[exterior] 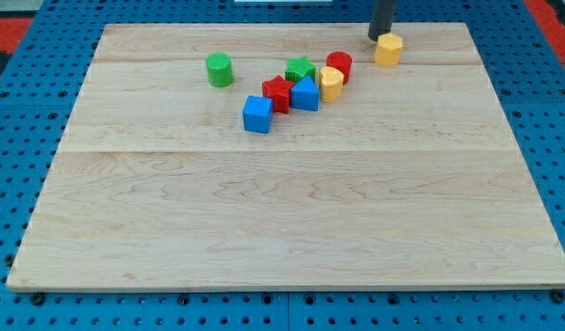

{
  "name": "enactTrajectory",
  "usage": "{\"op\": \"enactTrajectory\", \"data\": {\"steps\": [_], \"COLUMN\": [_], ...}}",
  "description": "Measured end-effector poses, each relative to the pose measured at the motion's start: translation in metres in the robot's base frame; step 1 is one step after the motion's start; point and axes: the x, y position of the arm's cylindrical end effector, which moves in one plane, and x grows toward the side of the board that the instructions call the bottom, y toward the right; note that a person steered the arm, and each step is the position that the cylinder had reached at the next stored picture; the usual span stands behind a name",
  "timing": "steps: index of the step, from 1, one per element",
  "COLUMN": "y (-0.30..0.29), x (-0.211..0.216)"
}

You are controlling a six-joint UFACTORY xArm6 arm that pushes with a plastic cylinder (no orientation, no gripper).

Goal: Move the yellow hexagon towards the bottom right corner of the board

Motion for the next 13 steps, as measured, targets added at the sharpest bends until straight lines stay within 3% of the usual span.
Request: {"op": "enactTrajectory", "data": {"steps": [1, 2, 3, 4, 5, 6, 7, 8, 9, 10, 11, 12, 13], "y": [0.001, 0.024, 0.019, 0.026, 0.060, 0.069, 0.072, 0.094, 0.143, 0.146, 0.116, 0.119, 0.091], "x": [0.040, 0.153, 0.194, 0.141, 0.157, 0.217, 0.242, 0.186, 0.230, 0.278, 0.267, 0.229, 0.246]}}
